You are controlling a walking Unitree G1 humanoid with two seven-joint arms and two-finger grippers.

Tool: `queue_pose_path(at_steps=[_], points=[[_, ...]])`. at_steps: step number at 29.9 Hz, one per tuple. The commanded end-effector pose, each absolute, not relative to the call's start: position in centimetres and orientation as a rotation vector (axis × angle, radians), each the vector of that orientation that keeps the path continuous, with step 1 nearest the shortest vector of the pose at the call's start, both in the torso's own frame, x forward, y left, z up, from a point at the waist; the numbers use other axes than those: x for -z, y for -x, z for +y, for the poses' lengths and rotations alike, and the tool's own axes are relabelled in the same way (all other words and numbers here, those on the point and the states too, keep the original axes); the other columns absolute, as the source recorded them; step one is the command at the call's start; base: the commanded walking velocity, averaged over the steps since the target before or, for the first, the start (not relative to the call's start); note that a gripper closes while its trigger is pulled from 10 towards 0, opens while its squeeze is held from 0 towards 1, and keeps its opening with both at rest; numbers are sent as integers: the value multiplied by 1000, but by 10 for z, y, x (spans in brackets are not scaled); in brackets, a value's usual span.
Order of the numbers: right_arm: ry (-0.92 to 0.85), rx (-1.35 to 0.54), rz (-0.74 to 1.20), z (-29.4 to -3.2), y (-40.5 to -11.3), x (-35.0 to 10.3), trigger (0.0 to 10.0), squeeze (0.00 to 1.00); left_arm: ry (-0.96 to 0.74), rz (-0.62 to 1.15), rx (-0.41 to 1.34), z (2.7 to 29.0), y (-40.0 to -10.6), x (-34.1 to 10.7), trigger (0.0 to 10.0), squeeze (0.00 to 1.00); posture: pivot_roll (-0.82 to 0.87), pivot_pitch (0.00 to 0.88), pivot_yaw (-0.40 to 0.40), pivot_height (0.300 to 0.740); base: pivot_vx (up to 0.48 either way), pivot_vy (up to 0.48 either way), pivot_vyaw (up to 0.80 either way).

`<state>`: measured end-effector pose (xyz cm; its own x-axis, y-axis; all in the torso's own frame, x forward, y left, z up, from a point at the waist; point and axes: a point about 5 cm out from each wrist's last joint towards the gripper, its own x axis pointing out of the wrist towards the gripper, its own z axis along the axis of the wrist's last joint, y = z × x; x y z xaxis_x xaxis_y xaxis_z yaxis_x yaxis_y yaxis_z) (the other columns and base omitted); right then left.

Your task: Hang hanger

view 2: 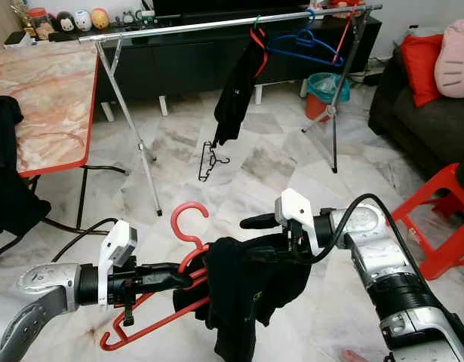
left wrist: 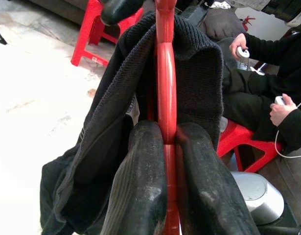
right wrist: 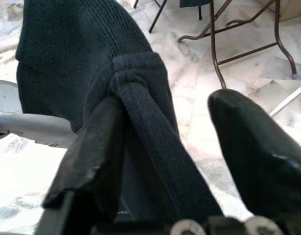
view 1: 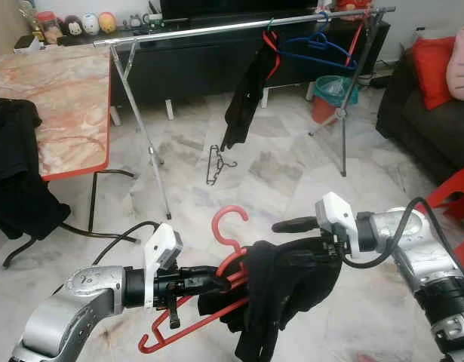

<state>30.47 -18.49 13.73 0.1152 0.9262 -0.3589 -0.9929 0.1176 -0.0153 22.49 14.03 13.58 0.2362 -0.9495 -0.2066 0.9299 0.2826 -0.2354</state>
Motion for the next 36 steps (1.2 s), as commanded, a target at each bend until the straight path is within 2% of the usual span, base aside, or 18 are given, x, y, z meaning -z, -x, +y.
queue_pose_path(at_steps=[1,32,33,36], points=[[259,-1444,283,-185,-305,-138,0,0,48,275,1353,134,-223,-150,10000,0,24,81,-3,740,0,0,0],[213,-1493,290,-177,-301,-133,0,0,68,248,1352,130,-226,-152,10000,0,24,79,-8,740,0,0,0],[212,-1494,292,-176,-301,-132,0,0,74,246,1350,130,-226,-152,10000,1000,24,79,-8,740,0,0,0],[212,-1499,294,-175,-300,-132,0,0,88,253,1360,130,-225,-152,10000,1000,26,81,-10,740,0,0,0]])
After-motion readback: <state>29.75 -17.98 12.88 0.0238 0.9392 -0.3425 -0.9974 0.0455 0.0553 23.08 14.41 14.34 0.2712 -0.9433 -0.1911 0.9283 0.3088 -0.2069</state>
